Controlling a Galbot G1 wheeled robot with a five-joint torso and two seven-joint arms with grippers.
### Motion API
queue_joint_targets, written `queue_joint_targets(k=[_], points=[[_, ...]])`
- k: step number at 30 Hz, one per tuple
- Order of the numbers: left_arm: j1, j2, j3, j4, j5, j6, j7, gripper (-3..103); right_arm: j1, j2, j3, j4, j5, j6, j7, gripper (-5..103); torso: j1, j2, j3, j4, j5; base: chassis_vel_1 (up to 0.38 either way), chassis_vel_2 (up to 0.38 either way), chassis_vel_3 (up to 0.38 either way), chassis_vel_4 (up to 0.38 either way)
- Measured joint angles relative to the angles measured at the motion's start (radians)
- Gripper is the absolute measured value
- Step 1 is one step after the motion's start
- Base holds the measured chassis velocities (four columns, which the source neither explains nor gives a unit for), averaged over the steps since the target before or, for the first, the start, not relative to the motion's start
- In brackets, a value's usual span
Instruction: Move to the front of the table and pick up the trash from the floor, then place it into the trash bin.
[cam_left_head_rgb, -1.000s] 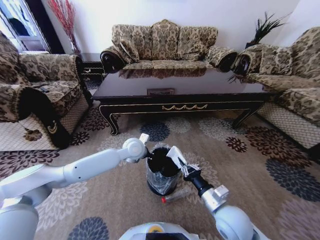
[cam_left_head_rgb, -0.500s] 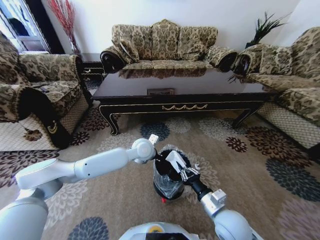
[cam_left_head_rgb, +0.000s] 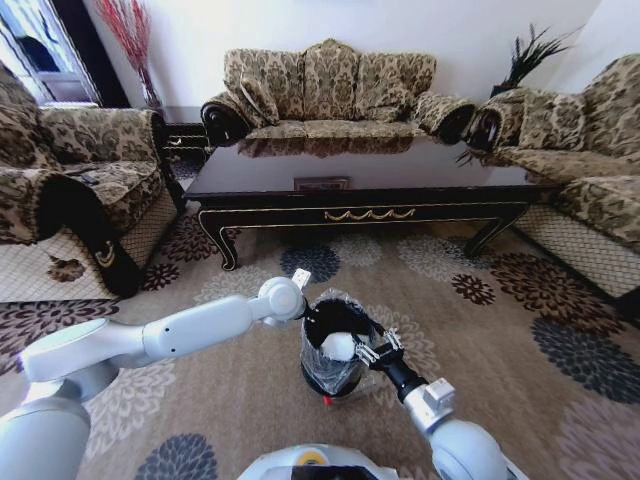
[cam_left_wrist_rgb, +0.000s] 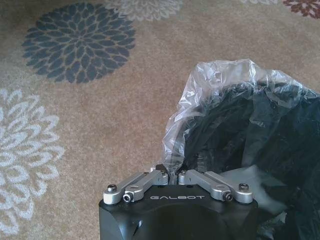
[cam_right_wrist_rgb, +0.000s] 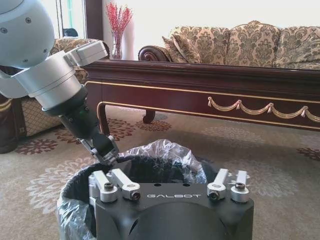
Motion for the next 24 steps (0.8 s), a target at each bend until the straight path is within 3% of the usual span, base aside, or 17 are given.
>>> queue_joint_targets(k=[3, 6, 10, 14, 18, 20, 21, 24], points=[[0.019, 0.01, -0.026, 0.003, 0.005, 0.0, 0.0, 4, -0.01, -0.001, 0.024, 0.005, -0.006, 0.002, -0.004, 93, 0.0, 0.0, 0.0, -0.0001, -0.0001, 0.0, 0.0, 0.0, 0.0], [0.039, 0.034, -0.056, 0.004, 0.014, 0.0, 0.003, 4, -0.015, -0.005, 0.053, 0.006, -0.007, 0.007, 0.006, 99, 0.0, 0.0, 0.0, -0.0001, -0.0001, 0.0, 0.0, 0.0, 0.0], [0.066, 0.081, -0.083, -0.011, 0.031, 0.0, 0.016, 4, -0.019, -0.017, 0.094, 0.006, 0.016, 0.017, 0.016, 100, 0.0, 0.0, 0.0, 0.0, -0.0002, 0.0, 0.0, 0.0, 0.0], [0.15, 0.191, -0.177, -0.043, 0.07, 0.0, 0.034, 4, -0.006, -0.064, 0.138, -0.013, 0.043, 0.041, 0.014, 100, 0.0, 0.0, 0.0, 0.0003, -0.0003, 0.0, 0.0, 0.0, 0.0], [0.214, 0.238, -0.252, -0.057, 0.096, 0.0, 0.048, 4, 0.001, -0.091, 0.146, -0.037, 0.021, 0.059, 0.007, 100, 0.0, 0.0, 0.0, 0.0007, 0.0, 0.0, 0.0, 0.0, 0.0], [0.251, 0.261, -0.29, -0.061, 0.115, 0.0, 0.061, 4, 0.004, -0.109, 0.151, -0.057, -0.009, 0.082, -0.005, 100, 0.0, 0.0, 0.0, 0.0, -0.0003, 0.0, 0.0, 0.0, 0.0], [0.327, 0.306, -0.353, -0.076, 0.156, 0.0, 0.088, 4, 0.02, -0.147, 0.152, -0.11, -0.089, 0.135, -0.025, 100, 0.0, 0.0, 0.0, -0.0003, 0.0, 0.0, 0.0, 0.0, 0.0], [0.399, 0.341, -0.411, -0.093, 0.187, 0.0, 0.112, 4, 0.027, -0.193, 0.151, -0.162, -0.15, 0.18, -0.04, 100, 0.0, 0.0, 0.0, 0.0005, 0.0001, 0.0, 0.0, 0.0, 0.0]])
